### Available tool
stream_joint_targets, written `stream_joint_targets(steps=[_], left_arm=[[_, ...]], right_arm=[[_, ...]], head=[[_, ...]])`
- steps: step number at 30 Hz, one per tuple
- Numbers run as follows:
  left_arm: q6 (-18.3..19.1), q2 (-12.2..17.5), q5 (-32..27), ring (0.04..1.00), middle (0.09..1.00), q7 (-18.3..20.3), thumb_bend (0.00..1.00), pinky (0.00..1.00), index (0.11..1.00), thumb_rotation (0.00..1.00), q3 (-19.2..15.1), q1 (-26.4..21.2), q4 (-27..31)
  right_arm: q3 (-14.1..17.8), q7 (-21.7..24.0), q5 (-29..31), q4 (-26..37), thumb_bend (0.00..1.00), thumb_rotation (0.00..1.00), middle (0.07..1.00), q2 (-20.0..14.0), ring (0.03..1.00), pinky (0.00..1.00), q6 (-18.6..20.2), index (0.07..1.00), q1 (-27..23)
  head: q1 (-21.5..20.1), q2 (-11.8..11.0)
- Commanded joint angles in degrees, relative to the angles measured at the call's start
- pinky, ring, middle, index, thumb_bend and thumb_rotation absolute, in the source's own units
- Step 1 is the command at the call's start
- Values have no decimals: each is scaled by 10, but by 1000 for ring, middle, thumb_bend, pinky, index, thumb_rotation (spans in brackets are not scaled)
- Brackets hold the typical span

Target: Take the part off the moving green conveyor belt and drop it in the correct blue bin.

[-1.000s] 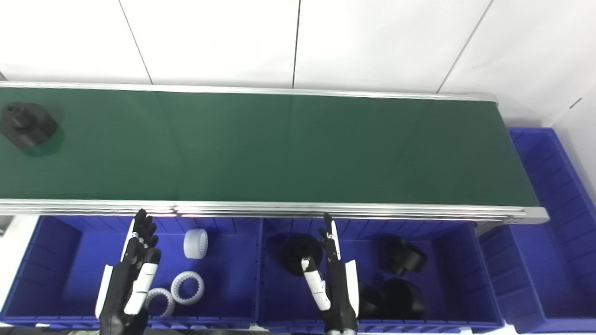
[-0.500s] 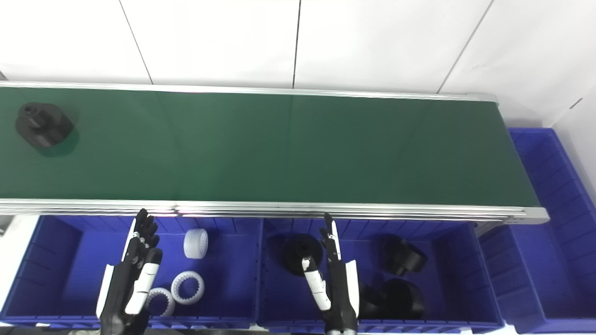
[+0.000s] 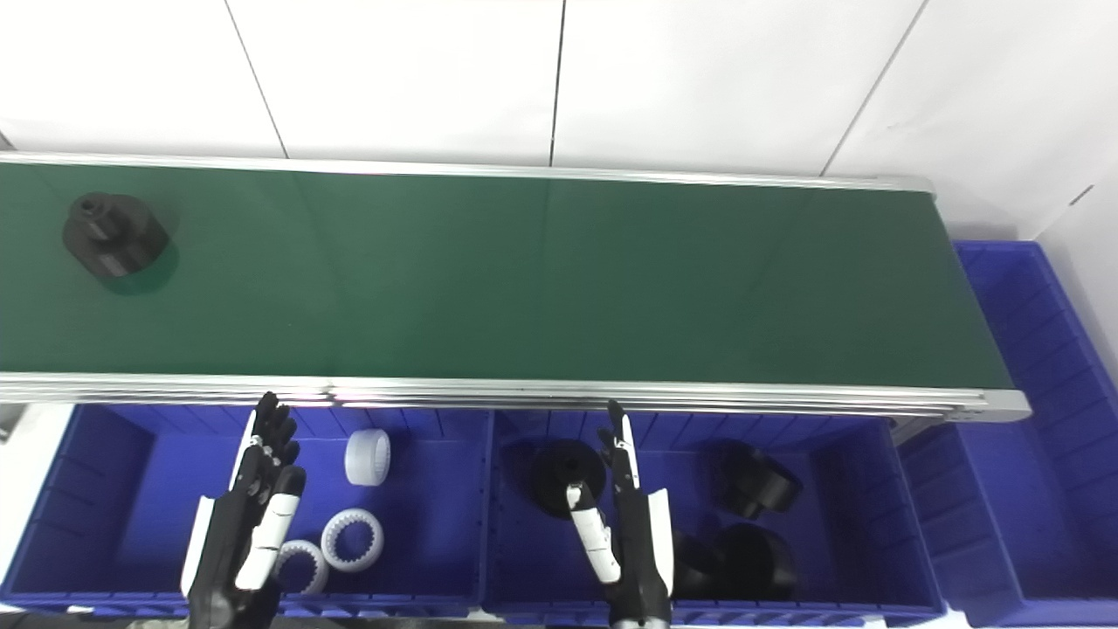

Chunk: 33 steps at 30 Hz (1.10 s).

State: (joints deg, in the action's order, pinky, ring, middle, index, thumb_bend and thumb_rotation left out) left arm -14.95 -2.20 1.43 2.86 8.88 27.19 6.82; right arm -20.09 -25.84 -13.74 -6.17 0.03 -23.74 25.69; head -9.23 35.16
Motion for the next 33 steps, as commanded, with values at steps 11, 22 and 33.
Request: stream_joint_targets(steps=[11, 22, 33], left_arm=[[-16, 0, -5, 1000, 1000, 4, 563, 1000, 1000, 728, 4, -2, 10], [-16, -1, -3, 1000, 1000, 2, 565, 1000, 1000, 719, 4, -3, 9], [-14, -2, -6, 1000, 1000, 4, 566, 1000, 1000, 713, 4, -6, 7]], right_arm=[[1, 3, 0, 6, 675, 1000, 995, 2, 949, 933, -32, 1000, -1], [3, 7, 0, 5, 676, 1000, 992, 3, 947, 931, -32, 1000, -1], [4, 7, 1, 2, 664, 1000, 994, 4, 940, 926, -32, 1000, -3]], head=[[1, -2], [2, -2], [3, -3]])
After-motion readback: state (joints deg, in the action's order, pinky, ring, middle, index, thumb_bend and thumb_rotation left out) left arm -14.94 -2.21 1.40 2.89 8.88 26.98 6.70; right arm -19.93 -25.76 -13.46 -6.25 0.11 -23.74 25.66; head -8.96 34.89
